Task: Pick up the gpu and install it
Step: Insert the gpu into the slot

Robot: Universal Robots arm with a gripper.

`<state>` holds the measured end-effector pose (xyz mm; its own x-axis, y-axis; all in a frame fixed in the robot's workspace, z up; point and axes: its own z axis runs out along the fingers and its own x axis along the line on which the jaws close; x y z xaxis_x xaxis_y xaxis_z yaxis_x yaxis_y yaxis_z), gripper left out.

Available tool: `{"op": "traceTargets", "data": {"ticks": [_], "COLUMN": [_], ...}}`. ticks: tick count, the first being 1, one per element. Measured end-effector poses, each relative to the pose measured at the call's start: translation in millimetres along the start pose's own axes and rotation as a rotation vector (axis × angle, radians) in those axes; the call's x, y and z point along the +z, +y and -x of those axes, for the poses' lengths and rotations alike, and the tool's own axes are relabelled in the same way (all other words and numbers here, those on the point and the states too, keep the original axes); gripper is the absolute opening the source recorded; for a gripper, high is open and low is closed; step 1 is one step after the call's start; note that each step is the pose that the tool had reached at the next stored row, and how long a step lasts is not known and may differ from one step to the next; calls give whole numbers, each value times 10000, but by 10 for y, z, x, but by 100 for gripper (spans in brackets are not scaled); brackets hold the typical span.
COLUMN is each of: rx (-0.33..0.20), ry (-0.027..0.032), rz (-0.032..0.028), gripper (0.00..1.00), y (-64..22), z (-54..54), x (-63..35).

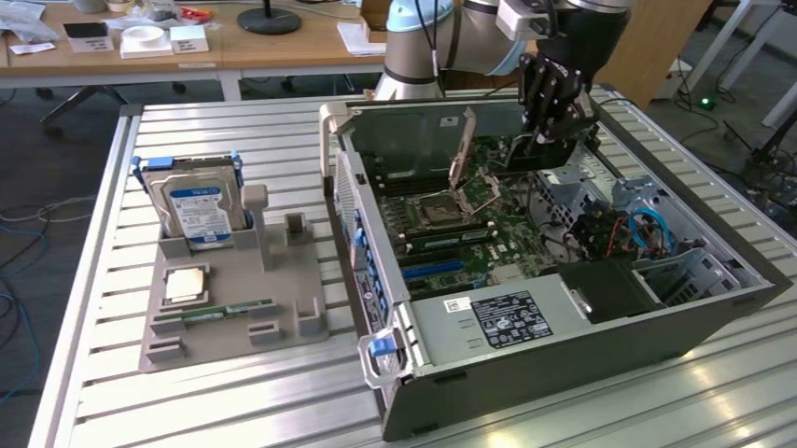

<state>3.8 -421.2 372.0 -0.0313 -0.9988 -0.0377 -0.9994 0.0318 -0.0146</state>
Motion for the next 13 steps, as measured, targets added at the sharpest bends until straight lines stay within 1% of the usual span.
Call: {"op": "traceTargets", "data": {"ticks": [13], "rx": [2], "ry": [-3], "rz": [-1], "gripper": [26], "y": [21], "z": [-2], "x": [39]}}
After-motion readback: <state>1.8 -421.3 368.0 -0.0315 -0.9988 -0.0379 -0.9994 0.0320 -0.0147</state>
